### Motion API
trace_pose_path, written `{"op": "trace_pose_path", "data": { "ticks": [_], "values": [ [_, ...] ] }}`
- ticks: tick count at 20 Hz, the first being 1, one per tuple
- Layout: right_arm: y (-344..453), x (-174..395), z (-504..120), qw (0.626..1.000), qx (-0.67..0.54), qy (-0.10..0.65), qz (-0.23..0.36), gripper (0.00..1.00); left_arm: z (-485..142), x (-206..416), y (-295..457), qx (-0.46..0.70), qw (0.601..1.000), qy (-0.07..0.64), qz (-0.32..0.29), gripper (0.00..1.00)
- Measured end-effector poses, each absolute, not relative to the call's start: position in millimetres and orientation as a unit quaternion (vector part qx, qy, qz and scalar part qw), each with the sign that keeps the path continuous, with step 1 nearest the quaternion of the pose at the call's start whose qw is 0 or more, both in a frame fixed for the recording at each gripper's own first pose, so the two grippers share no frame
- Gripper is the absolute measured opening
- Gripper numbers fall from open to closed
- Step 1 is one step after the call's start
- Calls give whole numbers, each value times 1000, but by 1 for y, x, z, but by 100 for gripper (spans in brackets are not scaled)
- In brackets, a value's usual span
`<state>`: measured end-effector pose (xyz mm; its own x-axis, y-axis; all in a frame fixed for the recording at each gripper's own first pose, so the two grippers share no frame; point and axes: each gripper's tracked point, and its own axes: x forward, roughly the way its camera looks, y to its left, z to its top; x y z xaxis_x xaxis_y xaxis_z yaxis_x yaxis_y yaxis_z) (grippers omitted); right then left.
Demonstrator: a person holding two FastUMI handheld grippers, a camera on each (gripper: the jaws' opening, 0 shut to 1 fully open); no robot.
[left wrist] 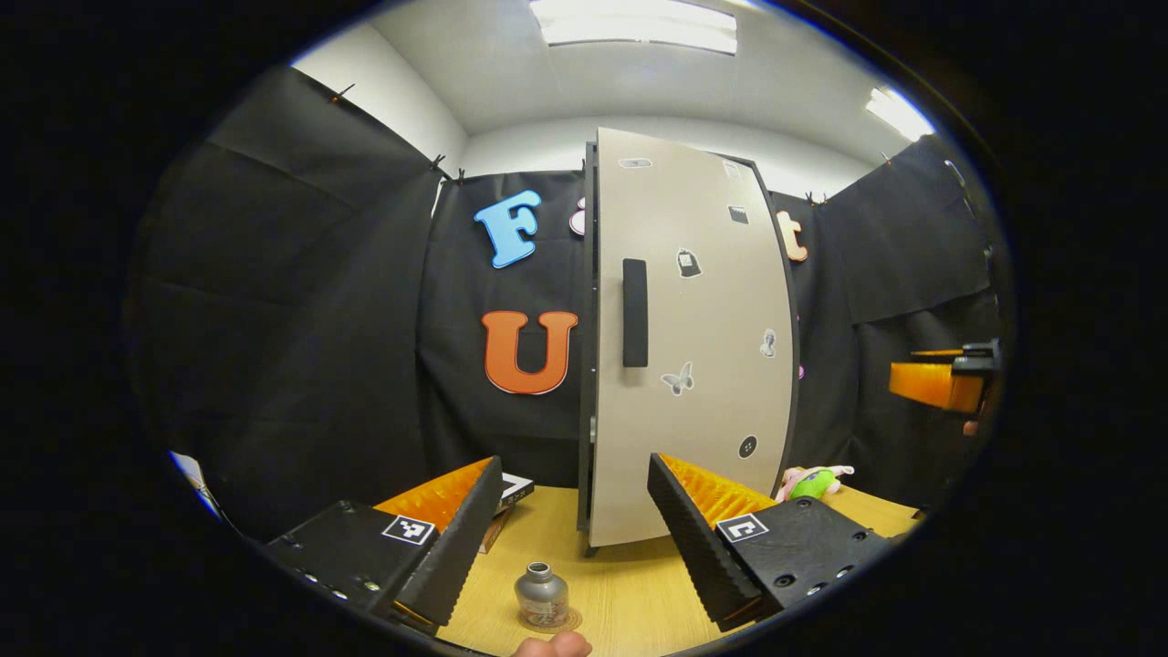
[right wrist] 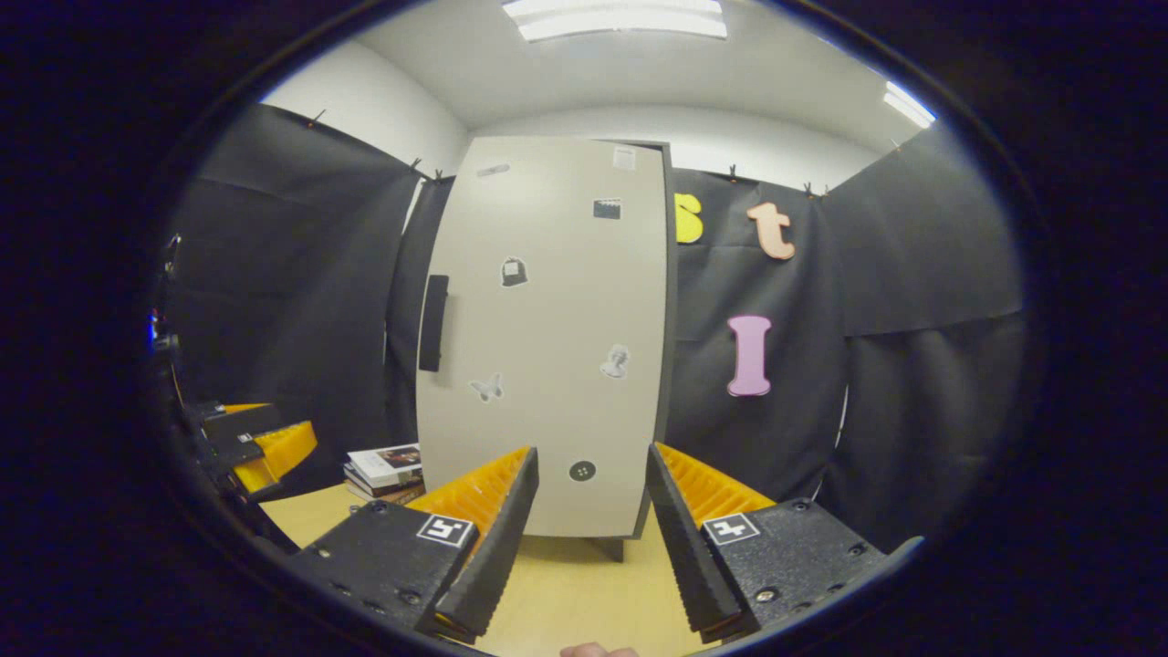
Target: Open the cabinet door with the right hand, grasp the bottle in the cabinet with the left hand and place it on the coaster, then close the cabinet door with the right hand.
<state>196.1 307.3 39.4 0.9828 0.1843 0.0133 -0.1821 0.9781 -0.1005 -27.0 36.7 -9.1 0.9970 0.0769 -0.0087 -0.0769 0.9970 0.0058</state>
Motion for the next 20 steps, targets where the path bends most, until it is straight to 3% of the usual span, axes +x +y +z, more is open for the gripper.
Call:
{"op": "trace_pose_path", "data": {
  "ticks": [4, 12, 20],
  "values": [
    [277, 173, 13, 998, -31, -6, 60, 77, -10, -34, 19, 6, 1000, 0, 24, 96],
    [236, 166, 21, 999, -19, -24, 29, 78, -9, -43, 7, 6, 1000, -3, 18, 96],
    [230, 163, 24, 999, -4, -25, 40, 75, -5, -50, 3, 6, 1000, -4, 21, 95]
  ]
}}
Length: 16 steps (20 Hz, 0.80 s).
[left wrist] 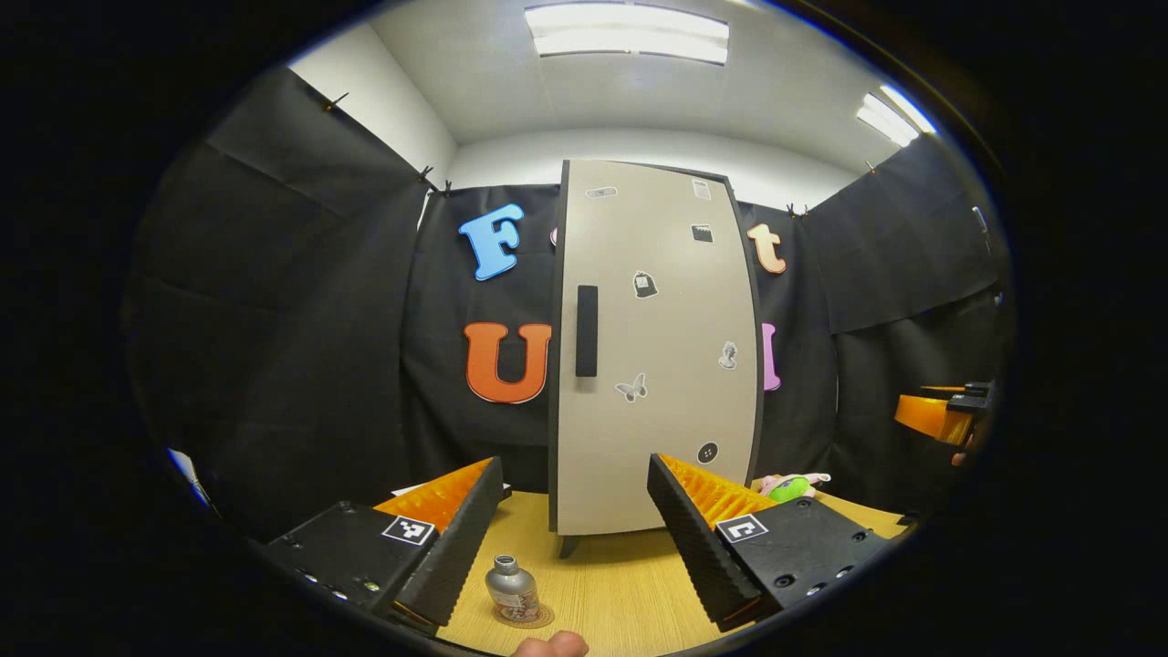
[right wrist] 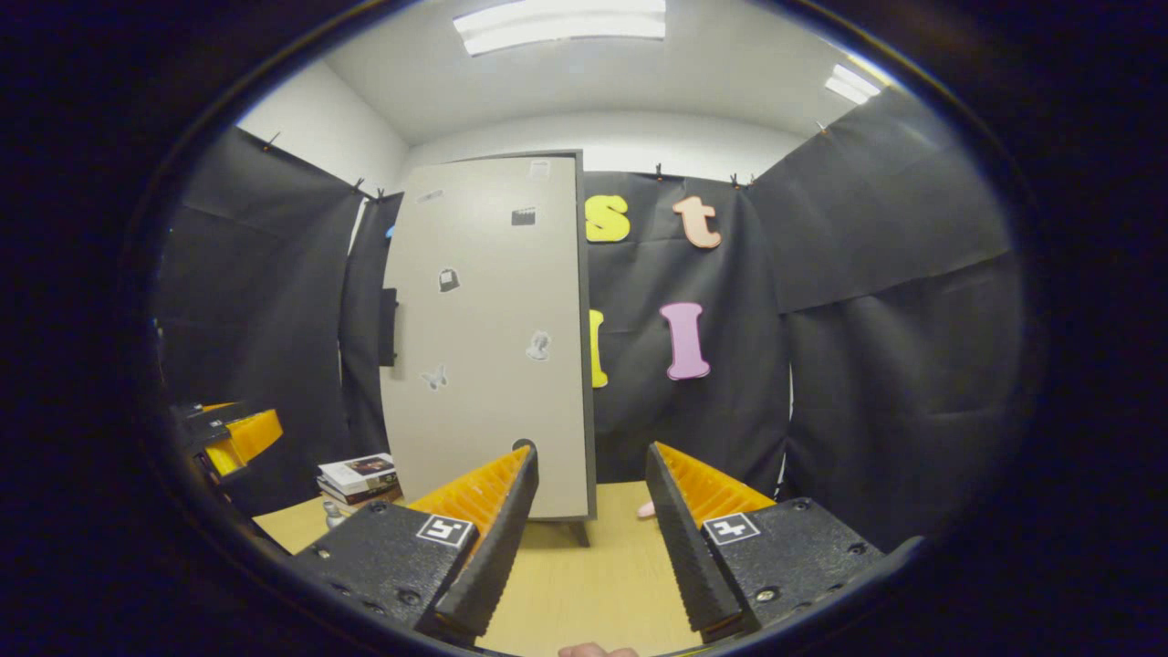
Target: Open the cabinet door with the right hand, grasp the bottle in the cabinet with the left hand and place it on the coaster, then close the cabinet door with the right hand.
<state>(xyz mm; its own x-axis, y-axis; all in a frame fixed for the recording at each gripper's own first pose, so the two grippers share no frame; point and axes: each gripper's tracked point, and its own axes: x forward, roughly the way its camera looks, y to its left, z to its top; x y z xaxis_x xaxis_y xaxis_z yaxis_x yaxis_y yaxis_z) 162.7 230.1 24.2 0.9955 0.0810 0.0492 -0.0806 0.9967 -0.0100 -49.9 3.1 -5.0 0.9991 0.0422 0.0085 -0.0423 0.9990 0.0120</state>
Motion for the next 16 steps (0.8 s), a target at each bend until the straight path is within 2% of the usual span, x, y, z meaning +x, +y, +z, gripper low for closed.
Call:
{"op": "trace_pose_path", "data": {
  "ticks": [16],
  "values": [
    [227, 159, 22, 999, 7, -19, 42, 78, -8, -50, 0, -4, 1000, 5, 15, 96]
  ]
}}
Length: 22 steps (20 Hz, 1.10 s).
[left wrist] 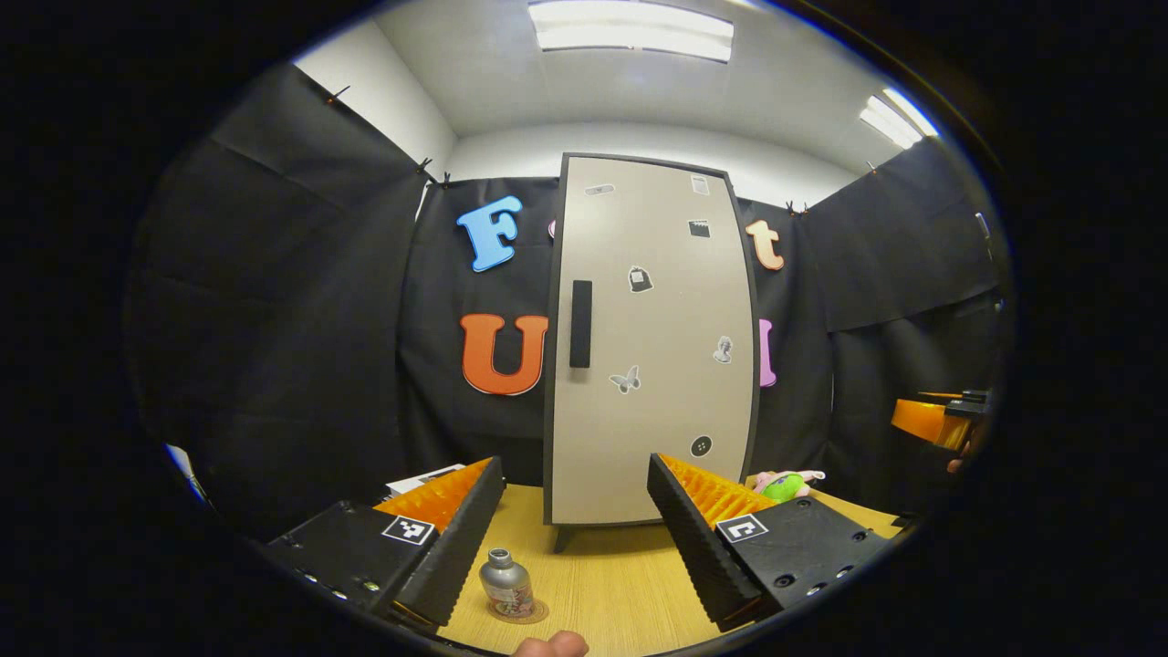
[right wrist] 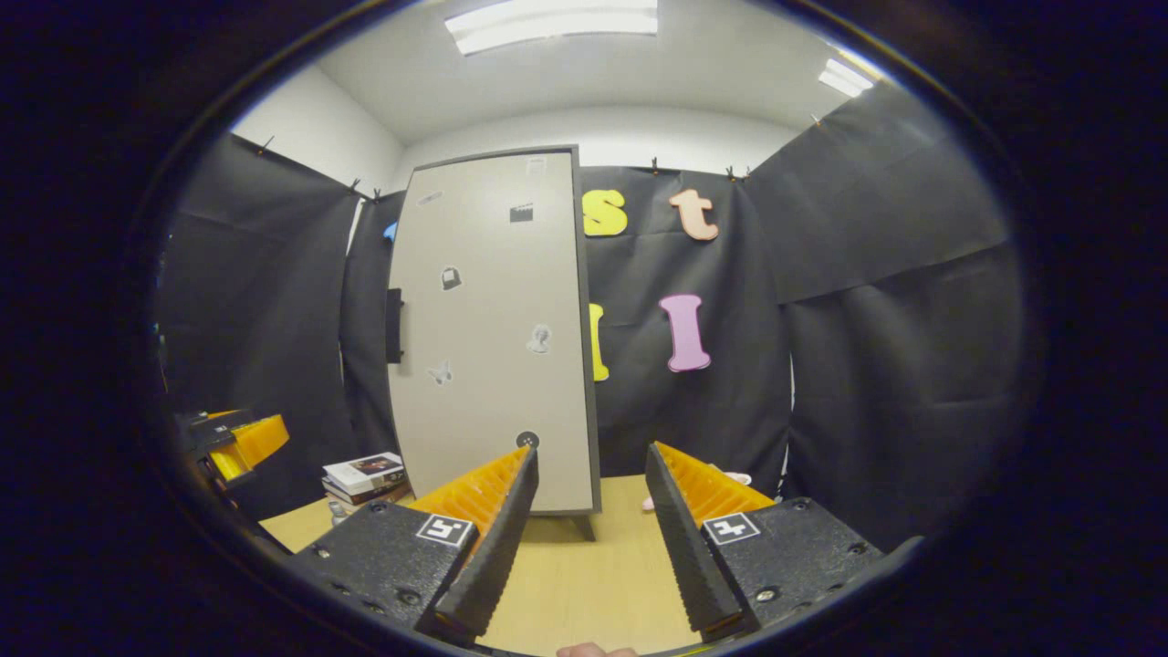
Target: Open the cabinet door with the right hand, grasp the bottle in the cabinet with the left hand and place it on the coaster, then close the cabinet door with the right hand.
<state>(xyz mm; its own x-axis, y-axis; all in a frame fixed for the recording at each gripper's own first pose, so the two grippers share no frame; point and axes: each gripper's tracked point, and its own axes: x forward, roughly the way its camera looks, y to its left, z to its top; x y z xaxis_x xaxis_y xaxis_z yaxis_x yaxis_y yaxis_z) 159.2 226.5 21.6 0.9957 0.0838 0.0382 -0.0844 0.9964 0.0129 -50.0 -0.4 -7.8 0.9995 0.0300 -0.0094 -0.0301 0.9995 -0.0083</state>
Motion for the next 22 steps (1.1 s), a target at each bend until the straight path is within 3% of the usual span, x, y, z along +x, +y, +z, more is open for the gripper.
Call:
{"op": "trace_pose_path", "data": {
  "ticks": [22],
  "values": [
    [222, 158, 21, 999, 16, -23, 45, 78, -8, -53, 1, -3, 1000, 8, 16, 96]
  ]
}}
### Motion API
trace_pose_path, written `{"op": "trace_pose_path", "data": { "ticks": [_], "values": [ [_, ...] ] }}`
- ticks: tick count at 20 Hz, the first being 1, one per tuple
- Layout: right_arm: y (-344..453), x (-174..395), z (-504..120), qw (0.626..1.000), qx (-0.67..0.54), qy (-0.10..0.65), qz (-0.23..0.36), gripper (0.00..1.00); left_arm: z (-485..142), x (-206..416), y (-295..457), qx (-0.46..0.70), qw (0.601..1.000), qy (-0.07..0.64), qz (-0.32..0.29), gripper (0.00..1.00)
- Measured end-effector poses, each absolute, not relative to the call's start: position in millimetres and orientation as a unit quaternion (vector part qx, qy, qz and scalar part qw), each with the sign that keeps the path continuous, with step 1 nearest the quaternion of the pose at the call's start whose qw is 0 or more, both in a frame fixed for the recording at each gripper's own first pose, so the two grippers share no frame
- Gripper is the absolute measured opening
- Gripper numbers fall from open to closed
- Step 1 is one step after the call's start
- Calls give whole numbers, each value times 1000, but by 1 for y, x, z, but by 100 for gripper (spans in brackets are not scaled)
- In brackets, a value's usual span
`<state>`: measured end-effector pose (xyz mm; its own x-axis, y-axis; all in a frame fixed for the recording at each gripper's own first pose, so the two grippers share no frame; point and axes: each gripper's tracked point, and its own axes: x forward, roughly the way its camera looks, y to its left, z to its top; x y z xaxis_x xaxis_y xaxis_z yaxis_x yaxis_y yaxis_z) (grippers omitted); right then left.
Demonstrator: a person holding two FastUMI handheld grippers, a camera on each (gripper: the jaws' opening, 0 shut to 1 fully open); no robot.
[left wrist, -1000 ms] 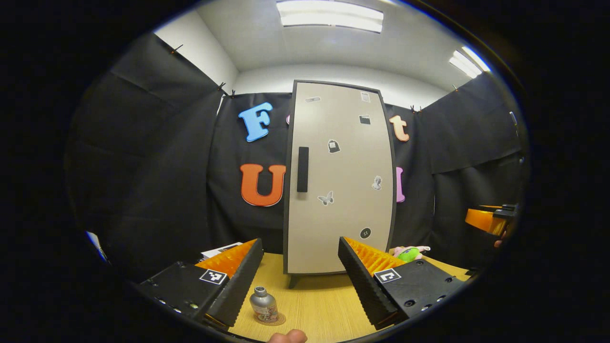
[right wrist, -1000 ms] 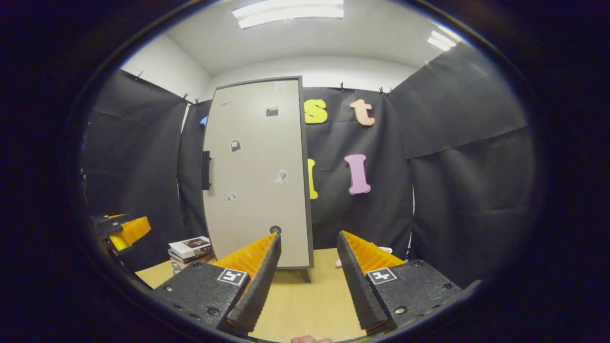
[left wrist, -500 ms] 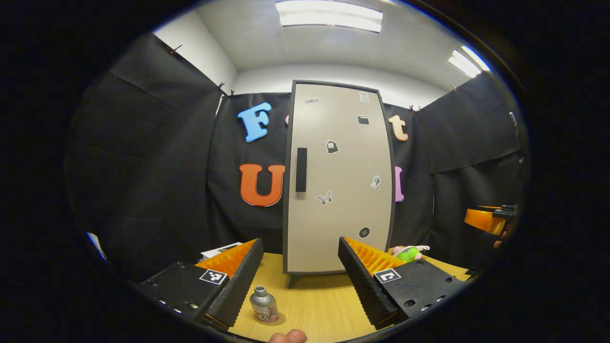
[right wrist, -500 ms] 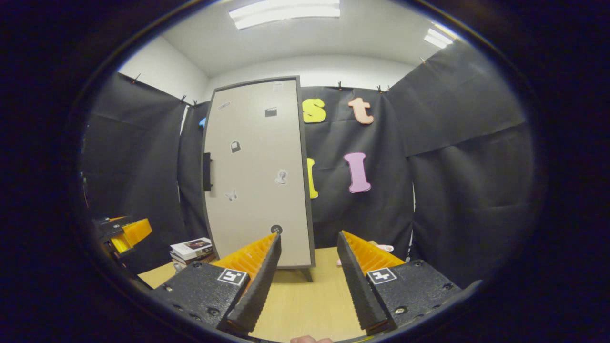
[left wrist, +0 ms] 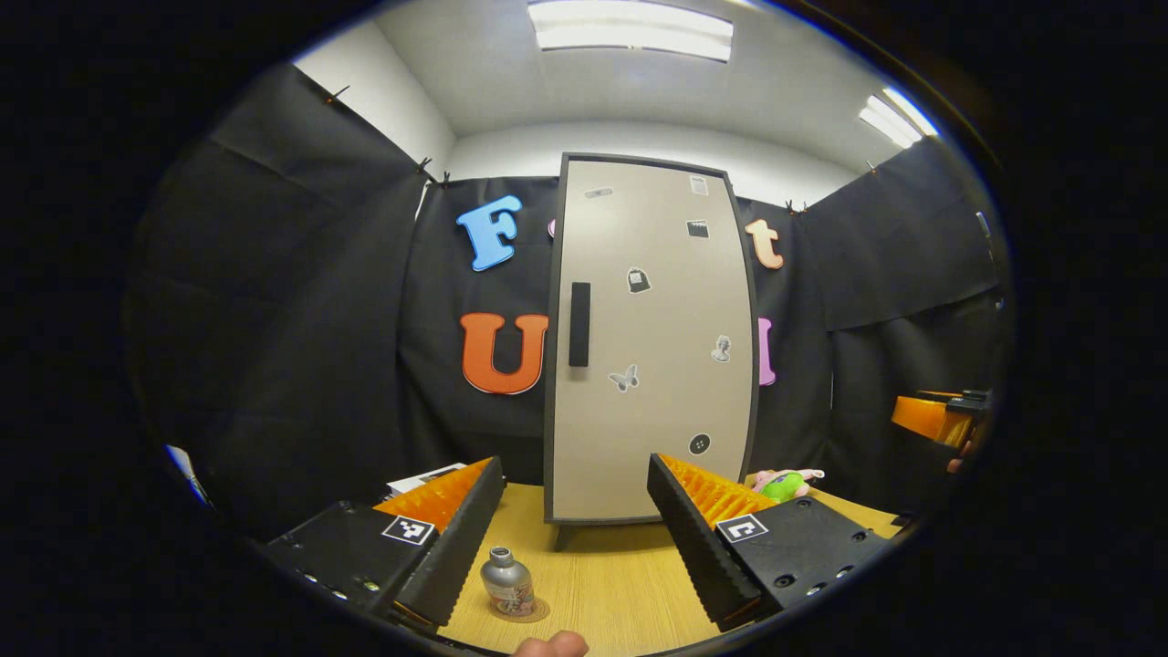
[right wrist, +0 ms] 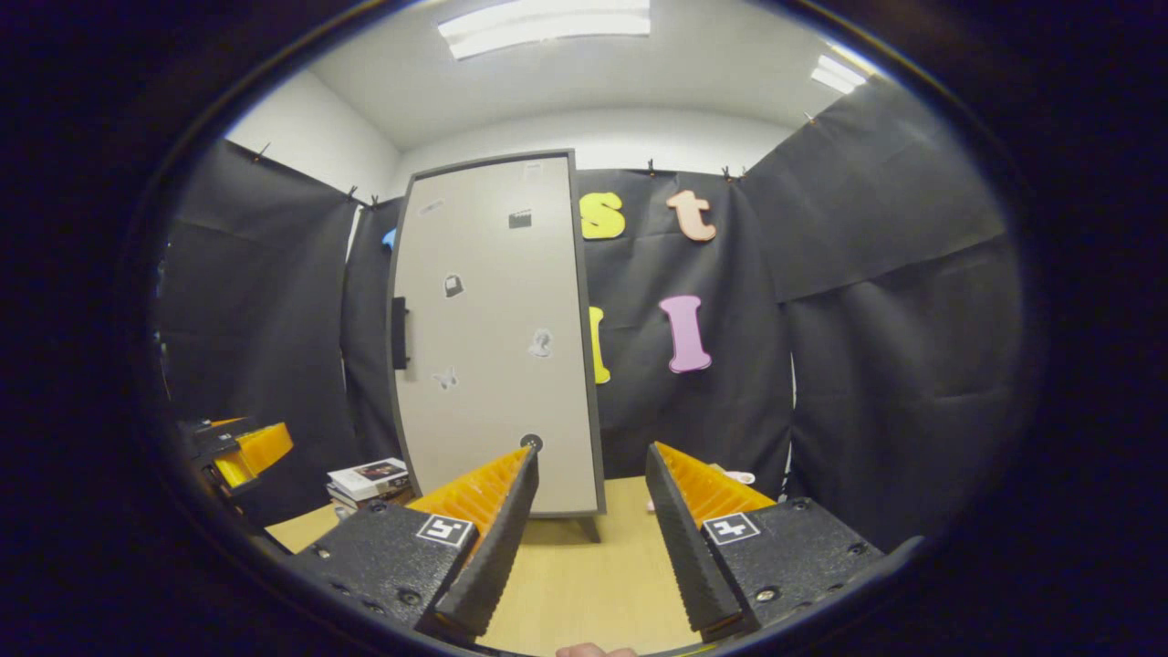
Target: Open the cabinet door with the right hand, grasp the bottle in the cabinet with the left hand and place it on the coaster, then close the cabinet door with the right hand.
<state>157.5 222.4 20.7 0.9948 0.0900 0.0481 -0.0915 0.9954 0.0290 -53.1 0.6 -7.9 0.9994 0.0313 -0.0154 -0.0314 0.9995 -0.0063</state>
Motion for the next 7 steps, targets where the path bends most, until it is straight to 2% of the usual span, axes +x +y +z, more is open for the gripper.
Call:
{"op": "trace_pose_path", "data": {
  "ticks": [7],
  "values": [
    [222, 159, 18, 999, 17, -20, 45, 78, -7, -53, -1, -5, 1000, 6, 15, 96]
  ]
}}
